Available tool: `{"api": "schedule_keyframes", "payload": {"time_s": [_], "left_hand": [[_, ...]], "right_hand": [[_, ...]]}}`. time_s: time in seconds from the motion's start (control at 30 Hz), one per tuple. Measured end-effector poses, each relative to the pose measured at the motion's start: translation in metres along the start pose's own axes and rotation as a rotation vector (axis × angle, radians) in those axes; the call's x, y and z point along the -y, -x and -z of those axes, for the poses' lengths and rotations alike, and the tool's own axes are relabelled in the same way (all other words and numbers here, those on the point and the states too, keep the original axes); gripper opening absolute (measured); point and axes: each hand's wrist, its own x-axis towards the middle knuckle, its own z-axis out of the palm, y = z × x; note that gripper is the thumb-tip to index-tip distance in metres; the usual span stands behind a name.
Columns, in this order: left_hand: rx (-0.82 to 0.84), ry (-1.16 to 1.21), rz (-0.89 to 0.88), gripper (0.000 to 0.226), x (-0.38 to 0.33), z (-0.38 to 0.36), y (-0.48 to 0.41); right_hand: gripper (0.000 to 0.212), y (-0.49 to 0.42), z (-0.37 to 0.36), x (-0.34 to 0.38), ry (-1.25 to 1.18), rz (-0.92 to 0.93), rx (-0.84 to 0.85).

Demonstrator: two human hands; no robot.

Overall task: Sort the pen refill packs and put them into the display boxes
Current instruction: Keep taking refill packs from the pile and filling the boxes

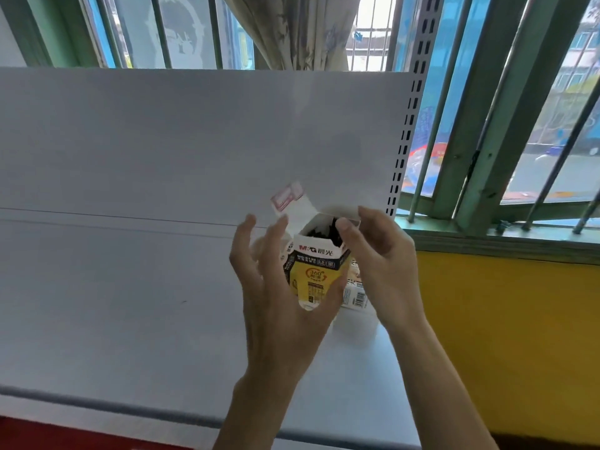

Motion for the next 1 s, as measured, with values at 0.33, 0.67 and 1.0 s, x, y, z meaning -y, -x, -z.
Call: {"api": "schedule_keyframes", "payload": {"time_s": [0.33, 0.67, 1.0], "left_hand": [[0.286, 0.192, 0.061, 0.057, 0.039, 0.015, -0.014], [0.576, 0.394, 0.158, 0.054, 0.055, 0.032, -0.047], [0.598, 0.506, 0.141, 0.064, 0.070, 0.030, -0.040]], "right_hand": [[0.027, 0.010, -0.020, -0.007, 0.108, 0.108, 0.026], [0.019, -0.001, -0.030, -0.020, 0.037, 0.140, 0.126], [0.041, -0.012, -0.037, -0.001, 0.011, 0.129, 0.123]]}}
